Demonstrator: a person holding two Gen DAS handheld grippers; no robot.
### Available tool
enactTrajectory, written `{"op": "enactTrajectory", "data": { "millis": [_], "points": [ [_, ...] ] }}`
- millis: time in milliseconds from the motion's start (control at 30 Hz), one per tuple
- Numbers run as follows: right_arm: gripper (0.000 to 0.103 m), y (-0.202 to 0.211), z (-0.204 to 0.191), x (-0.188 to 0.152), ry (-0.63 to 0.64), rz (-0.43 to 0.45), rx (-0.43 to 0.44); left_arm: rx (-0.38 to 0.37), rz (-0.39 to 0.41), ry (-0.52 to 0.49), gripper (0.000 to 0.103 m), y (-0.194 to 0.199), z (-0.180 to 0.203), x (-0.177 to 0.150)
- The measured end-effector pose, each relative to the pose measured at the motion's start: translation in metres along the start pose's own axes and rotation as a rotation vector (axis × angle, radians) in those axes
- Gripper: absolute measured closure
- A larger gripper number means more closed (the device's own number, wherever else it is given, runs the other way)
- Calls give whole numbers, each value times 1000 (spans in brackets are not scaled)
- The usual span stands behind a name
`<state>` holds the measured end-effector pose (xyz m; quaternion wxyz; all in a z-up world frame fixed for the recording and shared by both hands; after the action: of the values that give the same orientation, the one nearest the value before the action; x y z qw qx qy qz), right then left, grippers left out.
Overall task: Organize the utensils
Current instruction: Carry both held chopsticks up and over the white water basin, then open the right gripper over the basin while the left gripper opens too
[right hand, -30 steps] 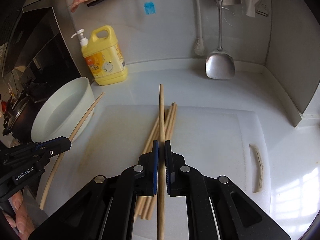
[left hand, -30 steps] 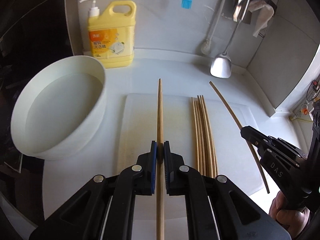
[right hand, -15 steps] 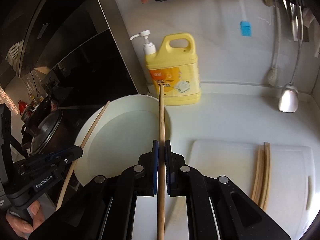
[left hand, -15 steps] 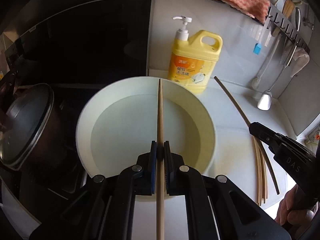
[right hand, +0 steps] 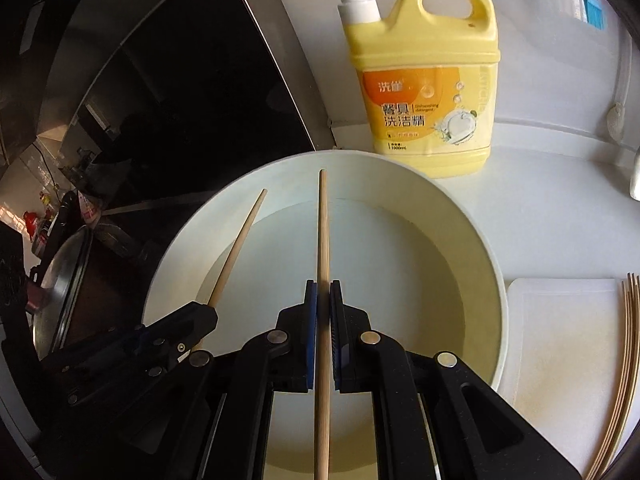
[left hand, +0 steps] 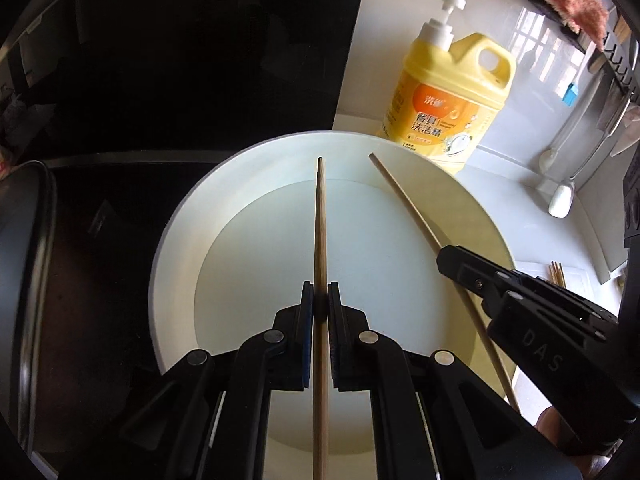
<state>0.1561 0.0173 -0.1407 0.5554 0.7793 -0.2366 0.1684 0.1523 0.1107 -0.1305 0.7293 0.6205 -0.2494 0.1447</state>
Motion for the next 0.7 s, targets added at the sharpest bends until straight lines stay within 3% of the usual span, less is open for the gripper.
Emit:
{"op": "enactTrajectory", "data": {
  "millis": [367, 600, 700],
  "points": [
    [97, -34, 19, -13, -76, -119, -26, -6, -93, -12, 95, -39, -1, -11],
    [96, -43, 21, -14, -67, -135, -45, -4, -113, -27, 95, -44, -1, -15],
    [81, -47, 22, -9, -55, -117, -45, 1, -116, -20, 83, -44, -3, -16]
  ]
}}
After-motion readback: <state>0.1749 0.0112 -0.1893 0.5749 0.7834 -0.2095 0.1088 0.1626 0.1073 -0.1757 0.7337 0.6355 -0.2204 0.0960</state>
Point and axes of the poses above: each gripper's, at about its wrist camera, not at the fingertips, and y roughly against the way its jaws point, z to its right, x to its top, the point moved 10 cm from there along -y, roughly the way its jaws point, and after that the axes turned 4 degrees about -y, right-handed, at the moved point
